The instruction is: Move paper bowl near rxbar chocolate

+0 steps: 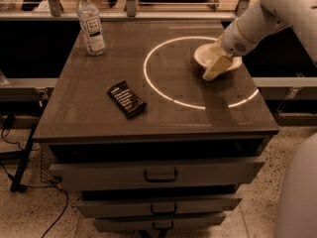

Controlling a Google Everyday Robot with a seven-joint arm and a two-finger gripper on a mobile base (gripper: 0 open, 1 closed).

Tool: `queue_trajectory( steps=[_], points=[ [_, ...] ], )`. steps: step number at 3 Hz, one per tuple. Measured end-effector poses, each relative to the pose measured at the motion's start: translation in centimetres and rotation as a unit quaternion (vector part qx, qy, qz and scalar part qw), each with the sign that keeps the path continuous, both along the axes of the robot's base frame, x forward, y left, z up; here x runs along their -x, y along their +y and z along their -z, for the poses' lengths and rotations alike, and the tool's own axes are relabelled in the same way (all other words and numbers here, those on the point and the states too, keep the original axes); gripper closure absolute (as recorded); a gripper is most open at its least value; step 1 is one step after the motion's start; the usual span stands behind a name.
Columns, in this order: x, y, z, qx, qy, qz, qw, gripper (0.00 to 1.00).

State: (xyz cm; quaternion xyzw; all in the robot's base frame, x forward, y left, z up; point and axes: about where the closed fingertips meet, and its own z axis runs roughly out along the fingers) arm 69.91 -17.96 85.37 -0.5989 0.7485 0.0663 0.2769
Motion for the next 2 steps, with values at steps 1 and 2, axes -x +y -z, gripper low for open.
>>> queue_trajectory(
  steps=[1, 2],
  points=[
    [0.5, -0.1, 0.3, -0.002, 0.004, 0.000, 1.0000, 0.57],
    [2.0, 0.6, 0.4, 0.009, 0.001, -0.012, 0.9999, 0.88]
  ],
)
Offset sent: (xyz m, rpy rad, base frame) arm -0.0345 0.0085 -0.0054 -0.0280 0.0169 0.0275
